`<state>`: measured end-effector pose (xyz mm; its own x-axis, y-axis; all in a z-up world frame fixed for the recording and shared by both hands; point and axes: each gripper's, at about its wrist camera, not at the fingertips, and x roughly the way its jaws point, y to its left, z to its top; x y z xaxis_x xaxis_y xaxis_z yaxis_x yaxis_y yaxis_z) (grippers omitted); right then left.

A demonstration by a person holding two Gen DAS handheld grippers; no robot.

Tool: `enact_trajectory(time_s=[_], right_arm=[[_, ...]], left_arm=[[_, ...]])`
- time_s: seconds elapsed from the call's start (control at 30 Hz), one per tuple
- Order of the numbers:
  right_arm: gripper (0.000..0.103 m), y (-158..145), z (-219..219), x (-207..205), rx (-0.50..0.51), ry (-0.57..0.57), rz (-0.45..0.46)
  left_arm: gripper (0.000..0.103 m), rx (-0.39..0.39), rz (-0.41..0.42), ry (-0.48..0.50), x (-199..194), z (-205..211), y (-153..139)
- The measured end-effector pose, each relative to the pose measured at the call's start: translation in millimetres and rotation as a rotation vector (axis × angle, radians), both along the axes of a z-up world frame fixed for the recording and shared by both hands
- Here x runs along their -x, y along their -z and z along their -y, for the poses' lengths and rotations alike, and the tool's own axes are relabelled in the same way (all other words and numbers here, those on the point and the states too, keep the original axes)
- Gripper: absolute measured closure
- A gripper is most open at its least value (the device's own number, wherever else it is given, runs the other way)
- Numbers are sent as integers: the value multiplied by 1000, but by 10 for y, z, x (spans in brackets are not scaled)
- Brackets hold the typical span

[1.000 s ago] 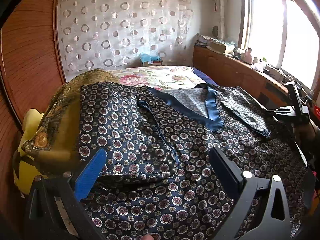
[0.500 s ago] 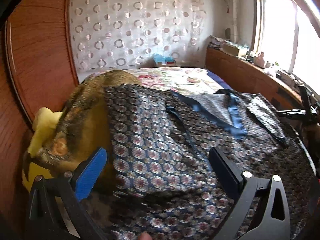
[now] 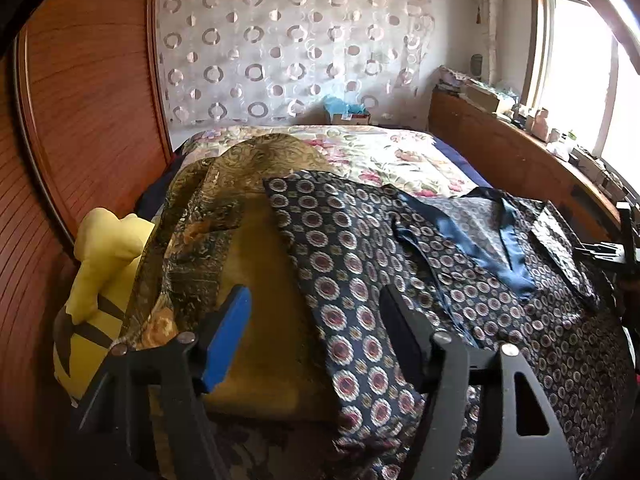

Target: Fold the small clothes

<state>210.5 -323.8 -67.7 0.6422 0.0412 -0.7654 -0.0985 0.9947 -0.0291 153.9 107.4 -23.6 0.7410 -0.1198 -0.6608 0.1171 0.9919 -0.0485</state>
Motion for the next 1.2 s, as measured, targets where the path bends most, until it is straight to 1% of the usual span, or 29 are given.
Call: enact_trajectory(time_s=[0.03, 0.1, 0.2, 0.4, 0.63, 0.83, 0.87, 1.03, 1.07, 1.1, 1.13, 1.2], right_arm=[[65, 6, -15, 15, 6, -3, 6], [65, 9, -38, 59, 9, -4, 17], [64, 23, -24, 87, 2, -7, 25], [63, 35, -41, 114, 14, -7, 27], [62, 26, -32, 103, 14, -6, 26], [62, 27, -32, 102, 12, -7, 25], [62, 27, -32, 102, 12, -7, 26], [62, 29, -27, 98, 11, -7, 26], [62, 30, -31, 96, 11, -7, 26], [62, 31, -32, 95, 11, -7, 26], [62, 31, -26, 98, 11, -7, 26], [61, 32, -27, 97, 11, -7, 26]], left_arm=[[41, 1, -5, 1, -30, -7, 6], [48, 2, -15, 0, -93, -18, 16], [51, 1, -26, -8, -193, -22, 19], [52, 1, -45, -21, -407, -10, 42], [52, 92, -80, -62, -681, -143, 57], [52, 144, -104, -86, -823, -217, 87], [54, 143, -106, -87, -842, -208, 92], [57, 127, -118, -79, -917, -139, 117], [59, 126, -122, -79, -928, -129, 120], [67, 127, -125, -77, -937, -118, 126], [72, 132, -125, -69, -933, -111, 125], [95, 143, -119, -37, -905, -65, 102]])
